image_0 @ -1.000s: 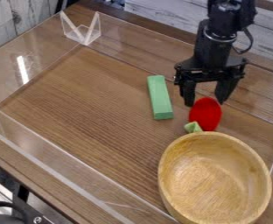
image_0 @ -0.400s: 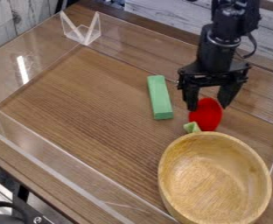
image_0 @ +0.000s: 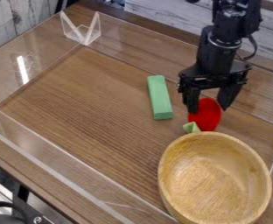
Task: Move the red object to the left side of the table
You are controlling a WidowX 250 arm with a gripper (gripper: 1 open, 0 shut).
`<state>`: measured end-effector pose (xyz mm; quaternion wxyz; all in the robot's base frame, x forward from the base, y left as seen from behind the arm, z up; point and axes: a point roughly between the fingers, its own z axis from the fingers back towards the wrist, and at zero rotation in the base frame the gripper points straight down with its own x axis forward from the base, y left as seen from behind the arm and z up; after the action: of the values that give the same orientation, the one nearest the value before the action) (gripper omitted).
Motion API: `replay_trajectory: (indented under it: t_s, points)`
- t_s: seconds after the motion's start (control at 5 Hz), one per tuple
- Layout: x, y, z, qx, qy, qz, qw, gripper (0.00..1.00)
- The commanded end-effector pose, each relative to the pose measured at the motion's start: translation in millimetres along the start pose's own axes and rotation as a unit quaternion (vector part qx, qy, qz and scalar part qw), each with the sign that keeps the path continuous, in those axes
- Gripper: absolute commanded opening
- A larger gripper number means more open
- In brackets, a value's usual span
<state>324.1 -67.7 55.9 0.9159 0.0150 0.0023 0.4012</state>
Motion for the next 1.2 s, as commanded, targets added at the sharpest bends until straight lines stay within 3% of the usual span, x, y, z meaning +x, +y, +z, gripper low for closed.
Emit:
replay_trajectory:
  t_s: [0.0,0.2,0.6,1.0]
  points:
    - [3.0,-3,41.0,-0.037,-0.02,-0.007,0.9991,1.0]
    - [2.3,-3,55.9,-0.04,-0.02,-0.014,0.9989,1.0]
    - [-4.1,-8,29.0,-0.025,-0.02,-0.022,0.9992,1.0]
    - [-4.2,-5,-15.7,-0.011,-0.019,0.008,0.9997,1.0]
